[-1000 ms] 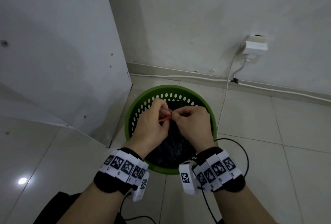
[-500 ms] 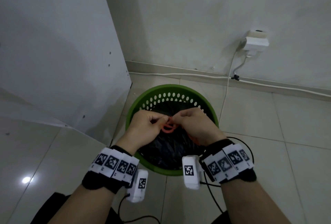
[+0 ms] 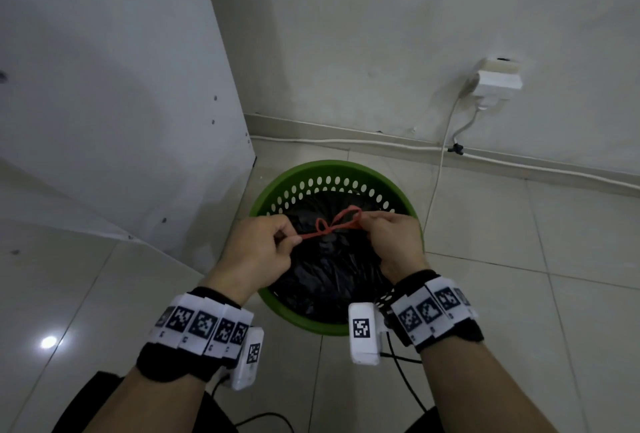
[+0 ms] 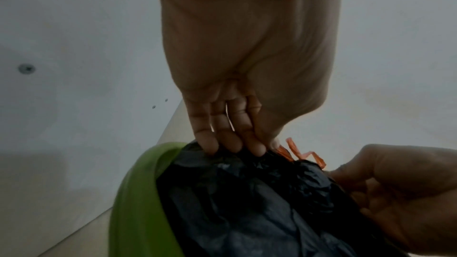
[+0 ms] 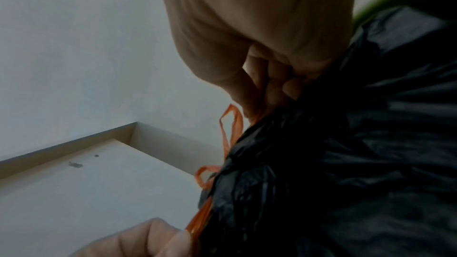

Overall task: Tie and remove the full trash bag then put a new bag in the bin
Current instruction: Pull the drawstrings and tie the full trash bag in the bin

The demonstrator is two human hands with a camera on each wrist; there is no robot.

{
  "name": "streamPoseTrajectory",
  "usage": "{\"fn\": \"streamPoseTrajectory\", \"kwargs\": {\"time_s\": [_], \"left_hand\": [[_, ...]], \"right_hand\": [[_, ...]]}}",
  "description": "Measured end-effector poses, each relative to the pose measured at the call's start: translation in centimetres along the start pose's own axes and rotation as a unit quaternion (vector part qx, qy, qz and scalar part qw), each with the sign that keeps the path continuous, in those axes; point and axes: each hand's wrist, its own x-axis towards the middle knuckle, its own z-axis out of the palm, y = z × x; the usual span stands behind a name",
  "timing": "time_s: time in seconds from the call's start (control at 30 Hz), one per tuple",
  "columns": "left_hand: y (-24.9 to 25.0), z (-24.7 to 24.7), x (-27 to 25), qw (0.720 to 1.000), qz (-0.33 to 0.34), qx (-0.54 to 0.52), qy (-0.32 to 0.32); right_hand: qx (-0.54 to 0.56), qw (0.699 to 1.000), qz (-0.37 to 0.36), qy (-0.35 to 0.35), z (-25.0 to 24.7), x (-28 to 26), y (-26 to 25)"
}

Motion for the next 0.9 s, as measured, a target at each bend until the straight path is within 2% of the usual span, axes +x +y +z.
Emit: {"fn": "streamPoseTrajectory", "kwargs": {"time_s": [0.07, 0.1, 0.13, 0.2, 0.23, 0.27, 0.33, 0.4, 0.43, 0.5, 0.53, 0.6, 0.73, 0.77, 0.8, 0.83, 0.87, 0.9], "left_hand": [[0.3, -0.5, -0.3, 0.997, 0.063, -0.009, 0.046], [0.5, -0.6, -0.4, 0.994, 0.095, -0.008, 0.049], [0.7, -0.5, -0.5, 0.993, 0.113, -0.005, 0.017], [1.4, 0.6, -0.4, 0.991, 0.102, 0.059, -0.067], [1.8, 1.4, -0.1, 0.987, 0.094, 0.098, -0.083], [2.0, 2.2, 0.3, 0.987, 0.09, 0.112, -0.072], [2.3, 2.6, 0.8, 0.996, 0.071, 0.047, -0.021], [2.3, 2.4, 1.2, 0.998, 0.033, -0.054, 0.026], [2.4, 2.1, 1.3, 0.995, 0.016, -0.092, 0.031], [2.3, 1.9, 1.3, 0.985, -0.039, -0.164, 0.02], [2.2, 1.9, 1.3, 0.977, -0.071, -0.201, 0.011], [2.1, 1.6, 1.4, 0.949, -0.124, -0.291, -0.005], [2.2, -0.6, 1.3, 0.849, -0.18, -0.491, -0.07], [1.9, -1.2, 1.3, 0.848, -0.179, -0.492, -0.082], [1.4, -1.7, 1.3, 0.878, -0.172, -0.441, -0.071], [0.3, -2.1, 1.4, 0.928, -0.159, -0.334, -0.045], [-1.2, -2.5, 1.6, 0.971, -0.155, -0.182, -0.024], [-2.4, -2.9, 1.7, 0.985, -0.168, -0.023, -0.028]], "right_hand": [[-0.079, 0.994, -0.08, 0.014, -0.6, -0.1, 0.0], [-0.122, 0.984, -0.126, 0.014, -1.1, -0.3, -0.1], [-0.15, 0.976, -0.156, 0.008, -1.4, -0.5, -0.1], [-0.146, 0.976, -0.161, -0.033, -1.5, -1.3, -0.2], [-0.125, 0.978, -0.152, -0.064, -1.3, -1.6, -0.1], [-0.103, 0.979, -0.151, -0.087, -1.0, -1.8, -0.1], [-0.109, 0.967, -0.213, -0.092, -0.9, -1.8, -0.2], [-0.194, 0.922, -0.324, -0.085, -1.0, -1.5, -0.1], [-0.232, 0.897, -0.361, -0.108, -0.8, -1.5, 0.1], [-0.268, 0.874, -0.355, -0.194, 0.2, -1.5, 0.8], [-0.268, 0.87, -0.347, -0.225, 0.8, -1.4, 1.2], [-0.257, 0.868, -0.352, -0.237, 1.7, -0.8, 1.7], [-0.274, 0.874, -0.347, -0.201, 2.1, 0.5, 1.7], [-0.274, 0.88, -0.345, -0.177, 2.3, 0.7, 1.8], [-0.266, 0.89, -0.336, -0.156, 2.5, 0.8, 1.7], [-0.256, 0.902, -0.319, -0.138, 2.7, 0.9, 1.6], [-0.243, 0.914, -0.301, -0.124, 2.8, 1.1, 1.4], [-0.227, 0.925, -0.285, -0.11, 2.8, 1.3, 1.3]]}}
